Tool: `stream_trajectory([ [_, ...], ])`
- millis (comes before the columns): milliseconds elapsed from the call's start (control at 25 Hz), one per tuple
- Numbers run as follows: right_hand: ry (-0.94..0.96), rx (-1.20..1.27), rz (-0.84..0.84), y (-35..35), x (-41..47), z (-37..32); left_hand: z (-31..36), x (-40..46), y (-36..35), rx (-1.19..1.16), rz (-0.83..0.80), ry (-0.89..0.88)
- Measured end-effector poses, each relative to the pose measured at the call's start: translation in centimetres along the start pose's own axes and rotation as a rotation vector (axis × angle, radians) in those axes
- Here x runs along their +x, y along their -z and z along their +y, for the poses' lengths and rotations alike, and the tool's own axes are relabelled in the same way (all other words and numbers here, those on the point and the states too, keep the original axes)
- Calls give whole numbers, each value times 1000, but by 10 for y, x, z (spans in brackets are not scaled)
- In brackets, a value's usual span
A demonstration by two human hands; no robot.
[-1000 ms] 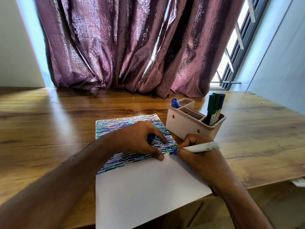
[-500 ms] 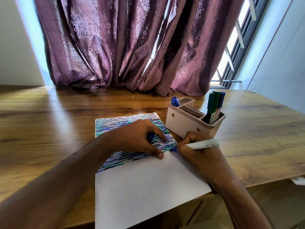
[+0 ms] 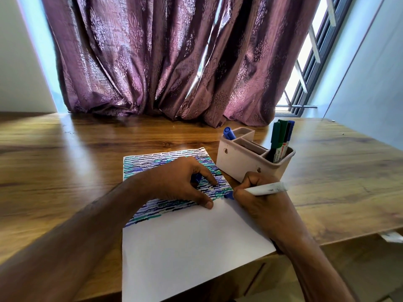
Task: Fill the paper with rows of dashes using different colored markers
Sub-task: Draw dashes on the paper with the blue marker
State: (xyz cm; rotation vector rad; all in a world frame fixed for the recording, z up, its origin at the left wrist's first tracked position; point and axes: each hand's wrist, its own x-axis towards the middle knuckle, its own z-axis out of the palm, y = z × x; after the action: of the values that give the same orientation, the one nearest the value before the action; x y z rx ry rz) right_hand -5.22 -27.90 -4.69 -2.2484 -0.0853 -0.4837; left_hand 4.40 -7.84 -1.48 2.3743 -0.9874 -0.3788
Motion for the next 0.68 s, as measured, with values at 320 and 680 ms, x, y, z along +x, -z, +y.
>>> stream_trajectory([
  [320,-43,-1,19,0,0,0,1,0,0,4,-5,-5],
  [680,-45,23,18,0,1,1,0,-1,0,16,1,-7],
])
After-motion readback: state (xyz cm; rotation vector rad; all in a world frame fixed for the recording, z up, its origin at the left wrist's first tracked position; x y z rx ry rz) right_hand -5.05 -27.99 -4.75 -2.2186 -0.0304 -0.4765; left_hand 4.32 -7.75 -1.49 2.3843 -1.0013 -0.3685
